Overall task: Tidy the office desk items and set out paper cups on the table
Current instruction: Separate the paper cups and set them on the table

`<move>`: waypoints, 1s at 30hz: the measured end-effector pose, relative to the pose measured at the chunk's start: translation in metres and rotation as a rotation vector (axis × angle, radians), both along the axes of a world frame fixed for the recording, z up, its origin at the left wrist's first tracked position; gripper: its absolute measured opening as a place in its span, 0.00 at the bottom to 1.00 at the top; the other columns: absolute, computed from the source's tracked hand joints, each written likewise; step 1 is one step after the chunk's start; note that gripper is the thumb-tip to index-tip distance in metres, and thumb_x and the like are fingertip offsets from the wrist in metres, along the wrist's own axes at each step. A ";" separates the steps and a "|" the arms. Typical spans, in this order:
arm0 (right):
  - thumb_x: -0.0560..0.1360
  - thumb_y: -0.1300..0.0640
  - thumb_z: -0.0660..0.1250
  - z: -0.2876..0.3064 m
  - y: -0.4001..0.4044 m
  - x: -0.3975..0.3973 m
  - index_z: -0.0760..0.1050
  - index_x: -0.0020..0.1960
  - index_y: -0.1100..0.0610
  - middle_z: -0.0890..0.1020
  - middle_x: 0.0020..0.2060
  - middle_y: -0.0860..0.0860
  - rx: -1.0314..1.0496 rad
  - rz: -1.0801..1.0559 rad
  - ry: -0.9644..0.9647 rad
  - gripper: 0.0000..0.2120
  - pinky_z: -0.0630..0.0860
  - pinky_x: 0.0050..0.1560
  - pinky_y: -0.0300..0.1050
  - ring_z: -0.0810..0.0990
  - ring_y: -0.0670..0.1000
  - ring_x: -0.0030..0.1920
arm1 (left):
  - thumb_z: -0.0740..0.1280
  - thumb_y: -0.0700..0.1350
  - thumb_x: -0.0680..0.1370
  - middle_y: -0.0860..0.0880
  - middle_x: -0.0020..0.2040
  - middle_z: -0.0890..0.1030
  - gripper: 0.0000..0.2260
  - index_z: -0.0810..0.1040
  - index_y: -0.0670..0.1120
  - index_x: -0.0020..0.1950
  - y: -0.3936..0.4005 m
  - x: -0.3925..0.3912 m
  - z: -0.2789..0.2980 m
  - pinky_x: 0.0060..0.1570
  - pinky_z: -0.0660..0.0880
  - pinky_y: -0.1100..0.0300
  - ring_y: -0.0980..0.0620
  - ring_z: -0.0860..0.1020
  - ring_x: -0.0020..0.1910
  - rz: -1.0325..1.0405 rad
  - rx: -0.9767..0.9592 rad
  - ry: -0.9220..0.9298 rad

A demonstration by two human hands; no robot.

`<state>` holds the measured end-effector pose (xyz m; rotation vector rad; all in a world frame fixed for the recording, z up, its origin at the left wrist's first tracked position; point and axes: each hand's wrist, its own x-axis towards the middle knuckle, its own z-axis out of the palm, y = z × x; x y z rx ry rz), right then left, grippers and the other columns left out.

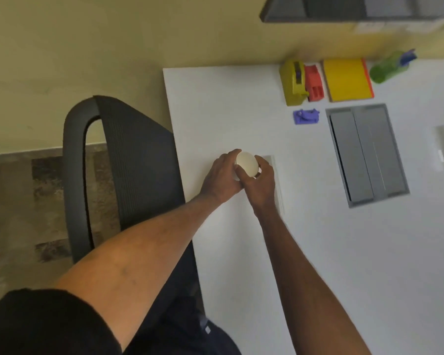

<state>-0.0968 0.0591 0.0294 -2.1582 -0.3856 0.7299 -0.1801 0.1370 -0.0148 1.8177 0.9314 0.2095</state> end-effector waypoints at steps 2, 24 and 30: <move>0.69 0.45 0.77 0.006 -0.034 -0.018 0.75 0.67 0.50 0.78 0.61 0.47 0.024 -0.031 0.006 0.30 0.75 0.49 0.32 0.79 0.43 0.57 | 0.79 0.52 0.68 0.48 0.70 0.73 0.39 0.66 0.51 0.76 -0.031 -0.013 0.004 0.67 0.75 0.49 0.47 0.72 0.69 -0.035 0.007 -0.003; 0.69 0.41 0.78 0.011 -0.294 -0.192 0.71 0.69 0.52 0.74 0.63 0.49 -0.085 -0.045 0.050 0.33 0.79 0.58 0.45 0.78 0.51 0.60 | 0.78 0.62 0.63 0.63 0.52 0.80 0.27 0.71 0.65 0.58 -0.249 -0.185 0.037 0.49 0.80 0.63 0.63 0.79 0.52 -0.338 0.015 0.047; 0.68 0.44 0.79 0.016 -0.295 -0.188 0.72 0.67 0.53 0.74 0.60 0.48 -0.073 -0.047 0.029 0.33 0.75 0.50 0.36 0.77 0.48 0.56 | 0.77 0.64 0.64 0.66 0.50 0.80 0.23 0.72 0.67 0.55 -0.249 -0.198 0.034 0.48 0.81 0.62 0.63 0.80 0.50 -0.289 -0.010 0.069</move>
